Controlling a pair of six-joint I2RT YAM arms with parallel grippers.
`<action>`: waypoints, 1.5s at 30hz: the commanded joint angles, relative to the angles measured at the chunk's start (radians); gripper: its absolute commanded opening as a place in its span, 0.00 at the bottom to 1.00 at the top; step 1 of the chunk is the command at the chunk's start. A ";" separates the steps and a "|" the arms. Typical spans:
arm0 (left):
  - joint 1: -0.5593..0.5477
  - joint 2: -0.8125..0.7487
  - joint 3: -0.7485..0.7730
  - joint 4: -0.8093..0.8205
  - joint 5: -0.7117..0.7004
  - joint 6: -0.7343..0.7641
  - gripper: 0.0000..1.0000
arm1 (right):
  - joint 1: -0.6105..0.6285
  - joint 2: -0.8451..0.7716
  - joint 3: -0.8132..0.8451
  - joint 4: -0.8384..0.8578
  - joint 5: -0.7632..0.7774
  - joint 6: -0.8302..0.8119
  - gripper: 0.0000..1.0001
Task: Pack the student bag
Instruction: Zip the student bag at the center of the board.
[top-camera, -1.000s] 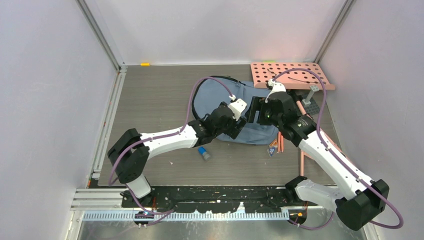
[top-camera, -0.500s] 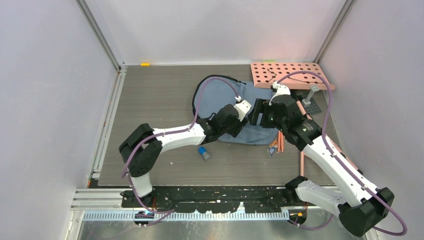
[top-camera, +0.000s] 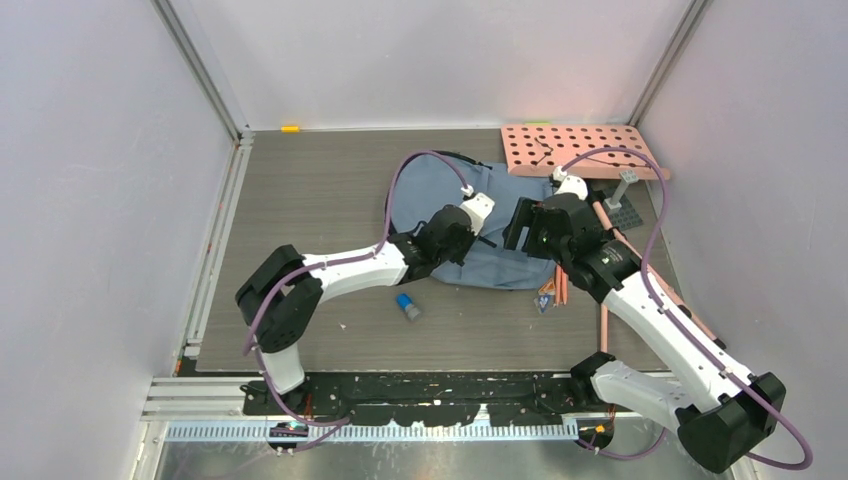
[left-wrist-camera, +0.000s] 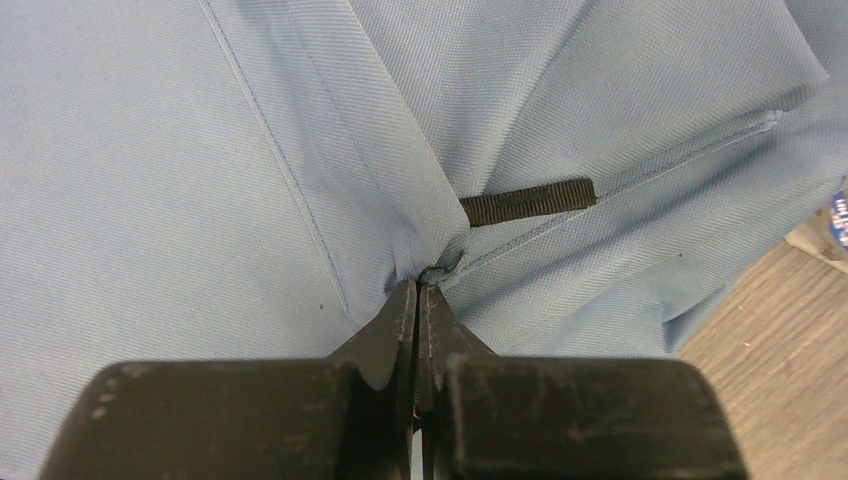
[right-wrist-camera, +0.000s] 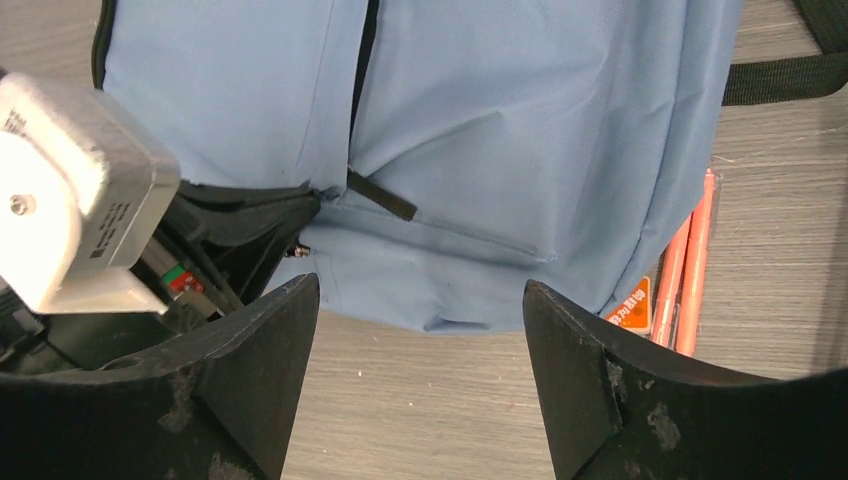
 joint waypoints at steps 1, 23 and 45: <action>0.007 -0.070 0.004 -0.058 0.090 -0.087 0.00 | 0.006 0.023 0.028 0.060 0.075 0.136 0.80; 0.208 -0.121 0.154 -0.355 0.325 -0.242 0.00 | 0.026 0.083 0.184 -0.167 0.155 0.202 1.00; 0.468 -0.284 0.041 -0.343 0.650 -0.225 0.00 | 0.021 0.263 0.178 -0.163 0.084 0.228 0.94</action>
